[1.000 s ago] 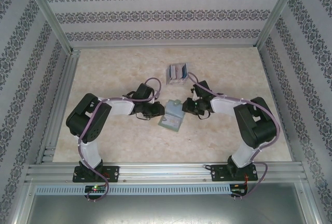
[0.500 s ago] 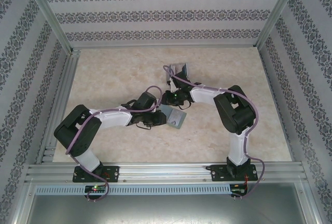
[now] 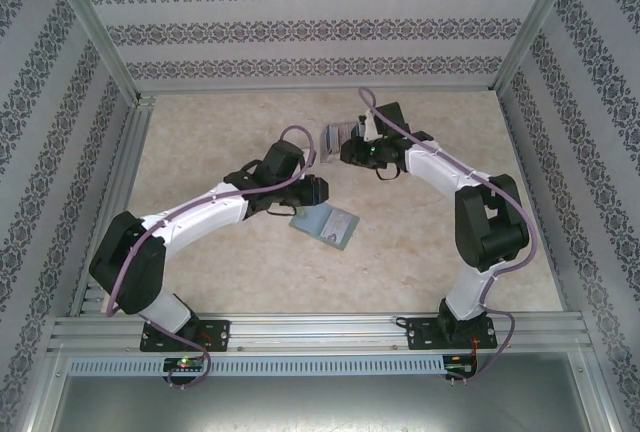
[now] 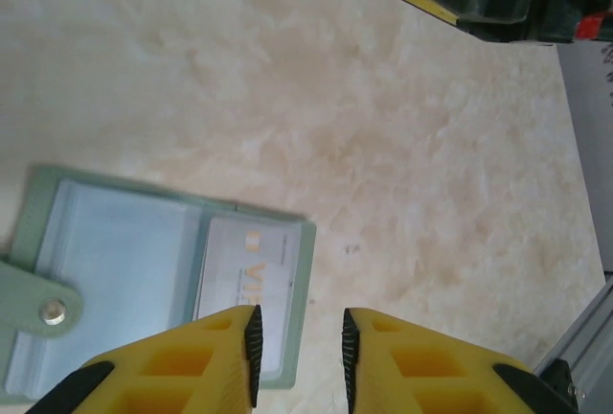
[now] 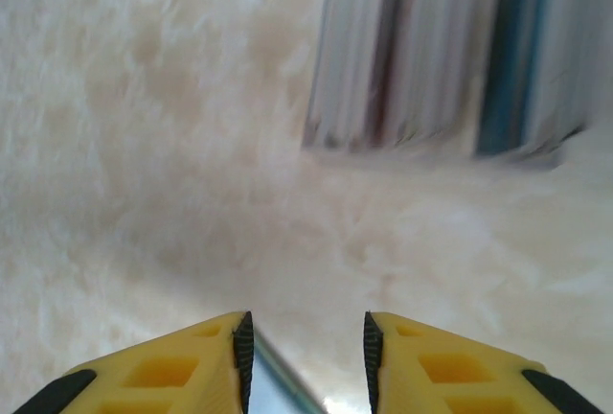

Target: Put the credit cards into the card holder

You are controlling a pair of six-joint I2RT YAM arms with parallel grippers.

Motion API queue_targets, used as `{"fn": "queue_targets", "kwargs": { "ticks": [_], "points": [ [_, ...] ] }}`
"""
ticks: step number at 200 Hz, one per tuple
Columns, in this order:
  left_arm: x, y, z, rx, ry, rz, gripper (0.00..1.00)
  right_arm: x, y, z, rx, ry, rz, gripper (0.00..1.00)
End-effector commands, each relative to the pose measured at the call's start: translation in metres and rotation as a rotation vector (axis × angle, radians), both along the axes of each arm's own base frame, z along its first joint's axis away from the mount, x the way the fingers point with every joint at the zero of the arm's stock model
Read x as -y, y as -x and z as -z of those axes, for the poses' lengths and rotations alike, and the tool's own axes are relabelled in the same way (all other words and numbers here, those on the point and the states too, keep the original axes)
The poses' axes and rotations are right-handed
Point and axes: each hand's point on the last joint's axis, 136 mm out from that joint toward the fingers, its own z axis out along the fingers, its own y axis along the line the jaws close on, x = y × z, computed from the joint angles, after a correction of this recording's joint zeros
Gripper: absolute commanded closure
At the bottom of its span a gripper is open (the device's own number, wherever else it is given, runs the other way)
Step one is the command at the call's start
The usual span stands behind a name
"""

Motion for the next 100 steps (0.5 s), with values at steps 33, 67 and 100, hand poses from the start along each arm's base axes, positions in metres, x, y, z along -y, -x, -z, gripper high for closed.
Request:
{"fn": "queue_targets", "kwargs": {
  "ticks": [33,67,100],
  "points": [
    [-0.002,-0.074,0.010,-0.087,0.130,-0.024,0.65,0.028,-0.054,-0.010,0.058,0.053,0.105,0.60],
    [-0.005,-0.116,0.021,-0.117,0.220,-0.056,0.63,0.031,-0.079,-0.006,0.051,0.066,0.131,0.60],
    [-0.007,-0.141,0.031,-0.110,0.215,-0.062,0.62,0.043,-0.093,0.001,0.040,0.110,0.171,0.60]
  ]
}}
